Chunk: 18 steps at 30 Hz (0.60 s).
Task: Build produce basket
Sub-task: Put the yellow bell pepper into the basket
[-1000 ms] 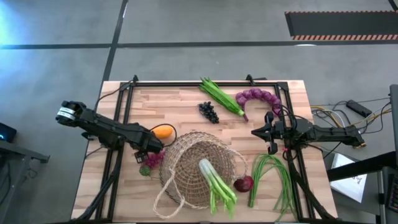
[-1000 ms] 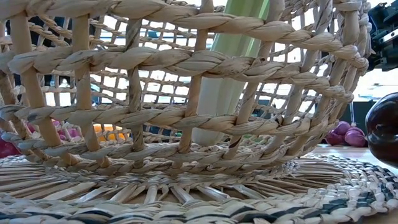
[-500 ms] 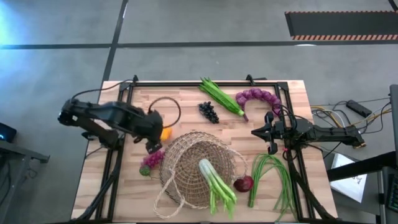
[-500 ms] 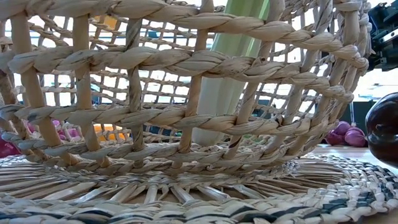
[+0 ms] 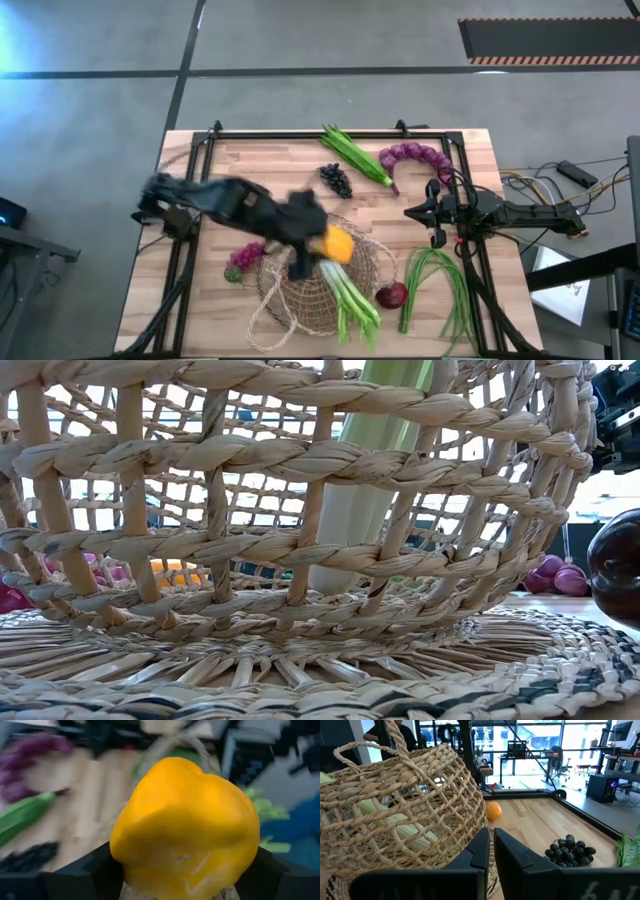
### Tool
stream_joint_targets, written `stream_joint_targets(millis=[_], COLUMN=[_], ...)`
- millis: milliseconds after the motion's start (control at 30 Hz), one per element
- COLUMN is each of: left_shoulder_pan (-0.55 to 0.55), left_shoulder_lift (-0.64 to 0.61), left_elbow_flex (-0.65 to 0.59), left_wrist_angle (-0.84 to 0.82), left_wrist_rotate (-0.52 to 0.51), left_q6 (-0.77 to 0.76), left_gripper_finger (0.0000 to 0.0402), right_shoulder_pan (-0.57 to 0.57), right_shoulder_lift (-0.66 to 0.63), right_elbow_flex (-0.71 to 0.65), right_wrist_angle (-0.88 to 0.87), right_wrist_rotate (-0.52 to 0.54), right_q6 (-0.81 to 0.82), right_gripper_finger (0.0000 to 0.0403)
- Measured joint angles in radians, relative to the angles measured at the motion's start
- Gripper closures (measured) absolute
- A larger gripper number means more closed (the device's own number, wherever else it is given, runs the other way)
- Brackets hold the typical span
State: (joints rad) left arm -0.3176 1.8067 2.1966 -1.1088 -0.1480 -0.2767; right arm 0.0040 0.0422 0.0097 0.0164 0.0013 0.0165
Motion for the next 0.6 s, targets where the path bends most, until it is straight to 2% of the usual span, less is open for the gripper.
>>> stream_joint_targets(millis=[267, 400, 600], left_shoulder_pan=[-0.058, -0.081, -0.084], left_shoulder_lift=[0.208, 0.295, 0.388], left_elbow_flex=[0.024, 0.022, 0.021], left_wrist_angle=[-0.065, -0.189, -0.419], left_wrist_rotate=[0.042, 0.04, -0.093], left_q6=[0.042, 0.048, 0.025], left_gripper_finger=[0.0132, 0.0132, 0.0132], right_shoulder_pan=[0.0, 0.0, 0.0], right_shoulder_lift=[0.0, 0.0, 0.0], right_elbow_flex=[0.0, 0.0, 0.0], right_wrist_angle=[0.001, 0.0, -0.001], right_wrist_rotate=[0.0, 0.0, 0.0], right_q6=[0.0, 0.001, 0.0], right_gripper_finger=[0.0385, 0.0385, 0.0385])
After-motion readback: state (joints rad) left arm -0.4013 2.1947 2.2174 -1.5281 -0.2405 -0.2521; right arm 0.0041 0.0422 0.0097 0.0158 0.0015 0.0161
